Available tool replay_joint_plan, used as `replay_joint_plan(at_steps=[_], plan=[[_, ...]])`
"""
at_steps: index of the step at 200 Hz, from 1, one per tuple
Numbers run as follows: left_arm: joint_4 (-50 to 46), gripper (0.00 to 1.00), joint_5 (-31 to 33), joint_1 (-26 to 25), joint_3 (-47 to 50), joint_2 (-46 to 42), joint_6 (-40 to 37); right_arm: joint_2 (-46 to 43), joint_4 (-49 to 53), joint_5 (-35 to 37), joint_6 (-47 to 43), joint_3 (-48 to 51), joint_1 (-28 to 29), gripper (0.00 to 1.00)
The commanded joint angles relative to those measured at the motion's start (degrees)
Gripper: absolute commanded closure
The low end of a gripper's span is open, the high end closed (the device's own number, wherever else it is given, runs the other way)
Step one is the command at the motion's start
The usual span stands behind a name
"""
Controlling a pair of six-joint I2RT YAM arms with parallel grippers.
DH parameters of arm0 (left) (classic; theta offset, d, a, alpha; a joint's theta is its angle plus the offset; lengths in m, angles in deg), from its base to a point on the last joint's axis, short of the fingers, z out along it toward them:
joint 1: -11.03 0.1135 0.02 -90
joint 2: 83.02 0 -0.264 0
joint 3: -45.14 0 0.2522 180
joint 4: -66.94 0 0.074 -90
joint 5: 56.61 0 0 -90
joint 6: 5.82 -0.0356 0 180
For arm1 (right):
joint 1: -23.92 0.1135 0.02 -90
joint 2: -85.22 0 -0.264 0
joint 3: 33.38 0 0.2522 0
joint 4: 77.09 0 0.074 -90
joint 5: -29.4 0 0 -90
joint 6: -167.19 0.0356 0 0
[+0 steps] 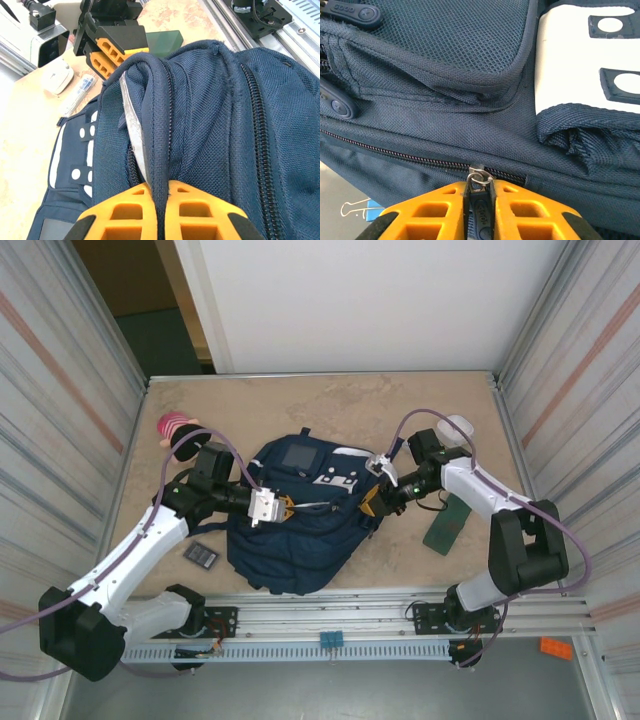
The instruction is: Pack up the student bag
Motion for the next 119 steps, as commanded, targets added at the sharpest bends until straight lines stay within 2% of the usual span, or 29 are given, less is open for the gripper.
replay_joint_plan(at_steps=[1,12,39,82,119], plan=[[7.5,1.00,-5.6,0.5,-0.4,-2.3,0.8,-1.6,-2.4,-3.1,3.5,1.2,0.7,0.69],[7.7,1.00,-5.8,0.6,-0.4,-2.3,0.9,-1.6,-3.8,-3.2,4.6,1.4,0.8,0.65],[8.1,1.00,-5.6,0.6,-0.1,-2.4,1.3,-0.8,-3.5,-1.6,5.5,1.4,1.0,0.64],[11.0,1.00,-2.4,0.6,1.0,-2.9,3.4,-3.3,-2.2,-0.9,6.1,2.0,1.0,0.86],[14.5,1.00,0.0,0.6,2.4,-3.3,5.3,-8.5,-4.3,0.2,10.0,2.8,3.8,0.91]])
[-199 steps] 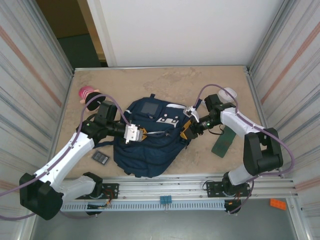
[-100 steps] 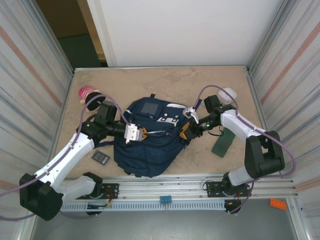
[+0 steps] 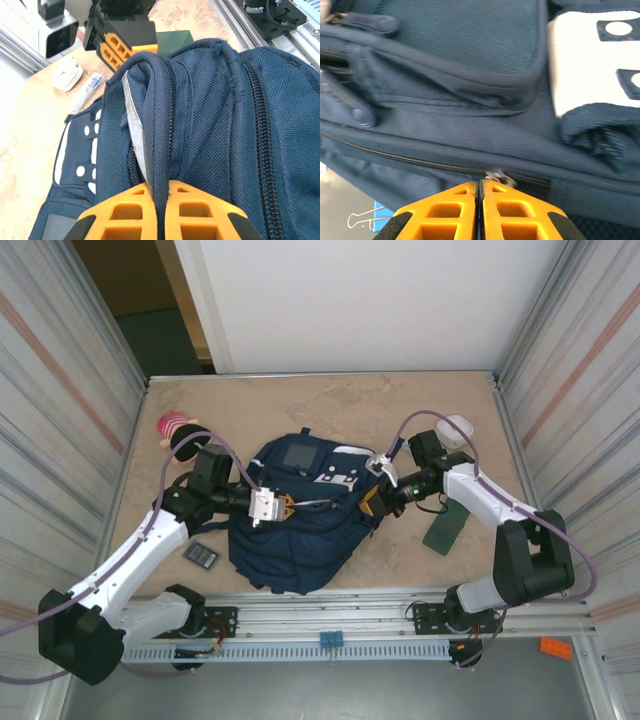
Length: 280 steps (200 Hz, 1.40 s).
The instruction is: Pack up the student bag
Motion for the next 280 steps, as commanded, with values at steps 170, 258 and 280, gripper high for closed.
replay_joint_plan(at_steps=[170,258,280], plan=[[10.8,1.00,-7.9,1.6,-1.7,-1.9,4.6,-3.2,-15.5,-3.6,16.6,7.5,-4.4,0.27],[12.1,1.00,-8.1,1.9,-1.0,-1.8,5.4,0.2,-8.5,-11.5,6.8,2.9,-2.4,0.51],[12.3,1.00,-8.1,1.9,-0.8,-1.6,5.5,-2.8,-10.5,-12.4,7.8,4.7,-2.5,0.55]])
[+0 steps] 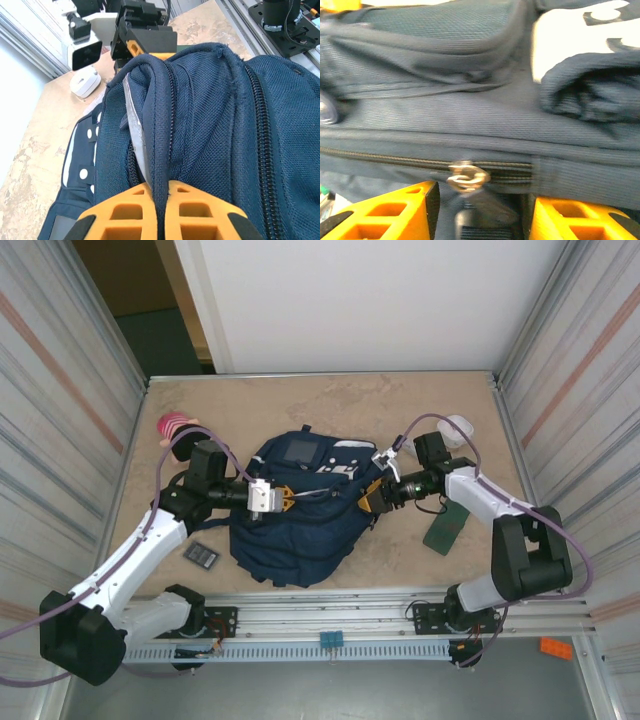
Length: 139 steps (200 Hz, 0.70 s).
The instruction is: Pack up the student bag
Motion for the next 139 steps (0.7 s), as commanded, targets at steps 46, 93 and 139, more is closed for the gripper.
replay_joint_plan(at_steps=[46,93,139], plan=[[6.5,1.00,-5.2,0.3,-1.5,-1.2,0.3,-4.7,-2.2,-3.6,1.4,1.4,0.0,0.60],[6.5,1.00,-5.5,0.2,-1.2,-1.9,0.5,-3.0,-4.4,-0.2,4.1,1.4,-0.1,0.58],[6.9,1.00,-5.7,0.2,-1.1,-2.1,0.7,-1.3,-6.6,0.7,6.3,1.2,0.5,0.39]])
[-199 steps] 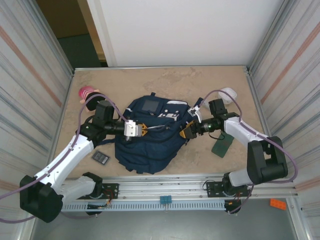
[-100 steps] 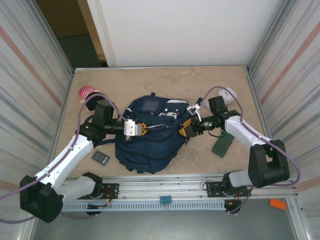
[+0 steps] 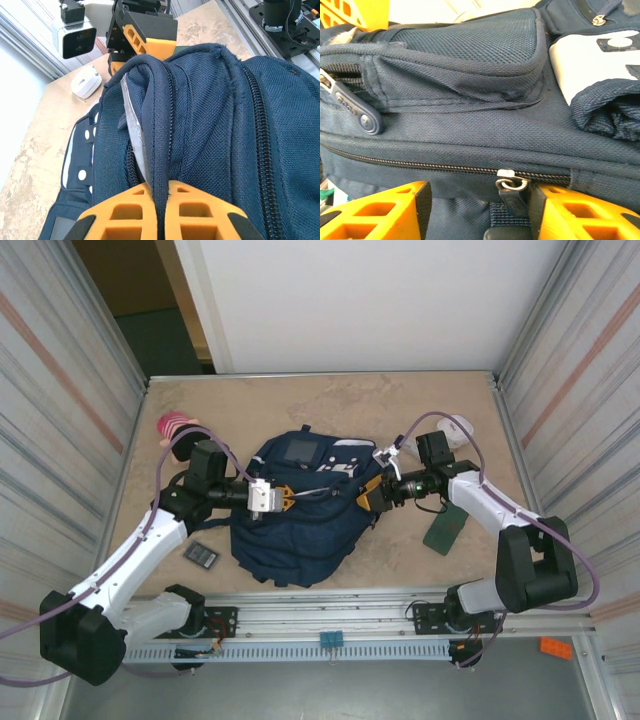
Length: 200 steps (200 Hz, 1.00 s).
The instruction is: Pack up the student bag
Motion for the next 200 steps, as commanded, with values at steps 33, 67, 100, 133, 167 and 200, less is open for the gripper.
replay_joint_plan(at_steps=[33,67,100,133,167,200], plan=[[6.7,1.00,-5.7,0.2,-1.2,-2.1,0.7,1.5,-2.3,7.6,2.7,0.7,0.5,0.41],[6.8,1.00,-6.0,0.2,-1.2,-2.5,0.7,2.5,-3.0,11.3,1.8,0.5,0.5,0.42],[6.8,1.00,-7.0,0.2,-1.1,-2.8,0.7,3.3,-4.3,9.6,-0.1,-0.6,0.8,0.51],[7.2,1.00,-3.6,0.3,-0.8,-2.9,1.4,1.8,-3.7,8.3,-1.9,-0.3,1.8,0.82],[9.8,1.00,1.6,0.2,0.8,-3.4,2.4,-4.1,-2.5,7.9,-2.0,1.2,1.8,1.00],[12.0,1.00,5.5,0.2,1.7,-3.5,4.4,-6.7,0.7,7.2,-3.3,0.9,3.3,1.00]])
